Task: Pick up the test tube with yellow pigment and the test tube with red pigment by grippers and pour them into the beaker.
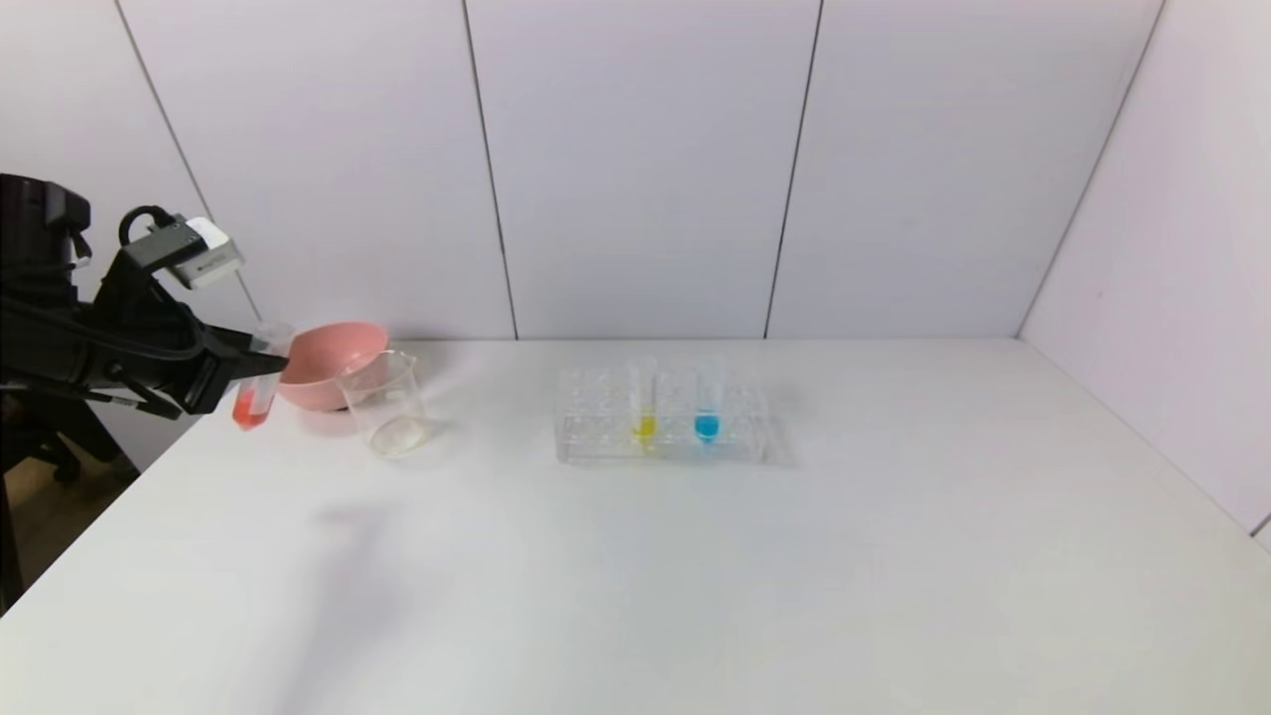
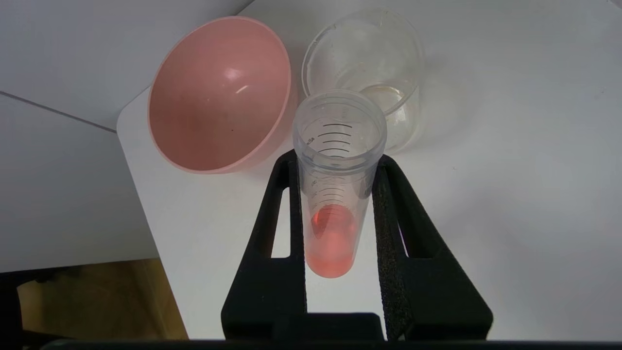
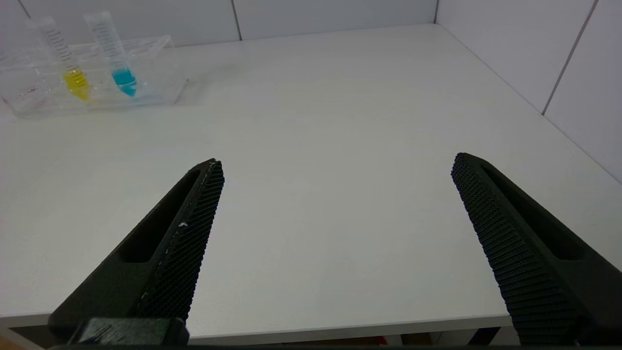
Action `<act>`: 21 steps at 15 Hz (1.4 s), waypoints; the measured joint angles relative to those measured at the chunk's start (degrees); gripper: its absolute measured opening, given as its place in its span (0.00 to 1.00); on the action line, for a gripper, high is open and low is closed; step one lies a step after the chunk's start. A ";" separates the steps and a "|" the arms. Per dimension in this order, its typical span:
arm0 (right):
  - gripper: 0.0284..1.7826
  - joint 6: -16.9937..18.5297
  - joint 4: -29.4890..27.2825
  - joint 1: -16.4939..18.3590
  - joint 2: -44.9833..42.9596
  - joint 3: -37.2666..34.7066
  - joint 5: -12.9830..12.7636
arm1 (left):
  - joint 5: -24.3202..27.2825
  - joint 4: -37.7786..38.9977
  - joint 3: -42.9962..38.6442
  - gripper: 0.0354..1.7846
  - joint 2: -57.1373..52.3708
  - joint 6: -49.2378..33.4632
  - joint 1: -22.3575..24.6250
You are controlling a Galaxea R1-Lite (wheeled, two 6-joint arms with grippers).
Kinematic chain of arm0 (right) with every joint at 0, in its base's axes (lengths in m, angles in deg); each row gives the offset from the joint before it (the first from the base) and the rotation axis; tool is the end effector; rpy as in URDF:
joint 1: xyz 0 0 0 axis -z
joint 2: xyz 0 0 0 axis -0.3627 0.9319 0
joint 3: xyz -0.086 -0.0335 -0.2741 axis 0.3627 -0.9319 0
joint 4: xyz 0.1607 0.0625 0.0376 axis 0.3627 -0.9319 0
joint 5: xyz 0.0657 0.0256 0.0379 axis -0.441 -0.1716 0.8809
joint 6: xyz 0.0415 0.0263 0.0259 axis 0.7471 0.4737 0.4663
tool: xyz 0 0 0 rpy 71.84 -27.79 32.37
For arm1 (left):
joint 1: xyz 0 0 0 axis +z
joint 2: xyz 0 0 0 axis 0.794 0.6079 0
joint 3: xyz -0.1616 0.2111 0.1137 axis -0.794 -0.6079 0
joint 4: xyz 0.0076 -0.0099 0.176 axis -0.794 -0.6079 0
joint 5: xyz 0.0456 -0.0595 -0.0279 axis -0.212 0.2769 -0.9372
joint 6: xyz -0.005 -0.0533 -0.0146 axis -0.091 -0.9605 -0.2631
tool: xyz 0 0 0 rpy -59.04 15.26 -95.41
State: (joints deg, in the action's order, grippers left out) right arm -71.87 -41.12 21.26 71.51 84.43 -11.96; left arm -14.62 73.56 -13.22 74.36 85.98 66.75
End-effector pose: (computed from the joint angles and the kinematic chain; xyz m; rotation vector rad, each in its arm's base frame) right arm 0.0060 -0.0021 0.0759 0.0907 -0.0025 -0.0374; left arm 0.3174 0.0549 0.2083 0.4794 0.4614 -0.3927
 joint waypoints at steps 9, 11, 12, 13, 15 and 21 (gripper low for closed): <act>0.96 0.02 0.00 0.00 -0.01 0.00 0.00 | -6.16 -34.62 31.78 0.22 11.76 9.42 -1.55; 0.96 0.00 0.00 0.00 0.00 0.00 0.00 | -8.34 -40.52 37.73 0.22 14.30 10.97 -1.85; 0.96 0.02 0.00 0.00 -0.01 0.00 0.00 | -9.68 -42.86 40.27 0.22 15.51 11.61 -2.16; 0.96 0.00 0.00 0.00 -0.01 0.00 0.00 | -11.12 -44.43 41.96 0.22 16.55 12.73 -2.60; 0.96 0.02 0.00 0.00 0.00 0.00 0.00 | -13.13 -44.46 43.61 0.22 18.26 13.99 -4.00; 0.96 0.02 0.00 0.00 -0.01 0.00 0.00 | -21.07 -41.40 44.24 0.22 20.05 17.49 -8.66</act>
State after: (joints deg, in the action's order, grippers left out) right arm -71.84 -41.12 21.26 71.50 84.43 -11.96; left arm -35.69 32.16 31.02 94.42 103.47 58.09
